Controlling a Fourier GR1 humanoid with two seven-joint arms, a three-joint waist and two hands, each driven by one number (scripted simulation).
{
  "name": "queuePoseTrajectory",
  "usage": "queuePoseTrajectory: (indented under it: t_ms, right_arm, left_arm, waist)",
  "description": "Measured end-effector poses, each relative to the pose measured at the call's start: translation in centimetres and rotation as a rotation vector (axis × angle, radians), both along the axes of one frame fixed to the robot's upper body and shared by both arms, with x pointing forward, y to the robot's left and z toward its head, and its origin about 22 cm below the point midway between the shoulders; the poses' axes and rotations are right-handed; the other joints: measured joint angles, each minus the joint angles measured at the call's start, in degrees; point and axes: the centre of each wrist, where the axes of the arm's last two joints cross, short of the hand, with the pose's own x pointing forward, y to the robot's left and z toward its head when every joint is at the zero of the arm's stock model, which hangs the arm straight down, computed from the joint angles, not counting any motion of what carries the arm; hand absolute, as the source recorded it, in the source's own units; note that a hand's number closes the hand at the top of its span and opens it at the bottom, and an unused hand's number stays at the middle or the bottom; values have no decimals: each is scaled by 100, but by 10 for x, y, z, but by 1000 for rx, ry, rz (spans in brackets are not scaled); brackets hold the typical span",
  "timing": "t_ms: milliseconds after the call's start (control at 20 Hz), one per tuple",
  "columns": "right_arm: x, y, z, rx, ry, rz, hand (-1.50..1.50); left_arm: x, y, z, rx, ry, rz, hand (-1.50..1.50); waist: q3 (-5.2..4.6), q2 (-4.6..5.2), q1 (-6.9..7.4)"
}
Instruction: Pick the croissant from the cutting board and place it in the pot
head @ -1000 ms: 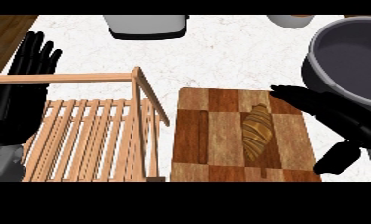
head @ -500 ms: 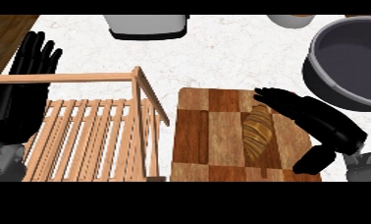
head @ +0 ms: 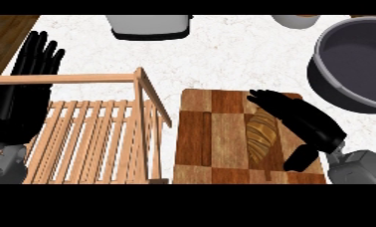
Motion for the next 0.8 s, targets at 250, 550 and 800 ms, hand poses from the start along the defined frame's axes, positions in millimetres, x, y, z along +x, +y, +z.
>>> queuePoseTrajectory:
  t_ms: [250, 550, 800]
  right_arm:
    - [3, 13, -22, -2, 3, 8, -150]
    - [12, 23, -34, 7, 8, 35, 150]
    - [15, 33, -41, -8, -37, 147, 150]
  left_arm:
    - [1, -1, 0, 2, 4, 0, 0]
    - [3, -1, 0, -12, -4, 0, 0]
    - [3, -2, 2, -13, -11, -2, 0]
  waist:
    - [-7, 4, 18]
    - [-24, -20, 17]
    - [-62, -21, 22]
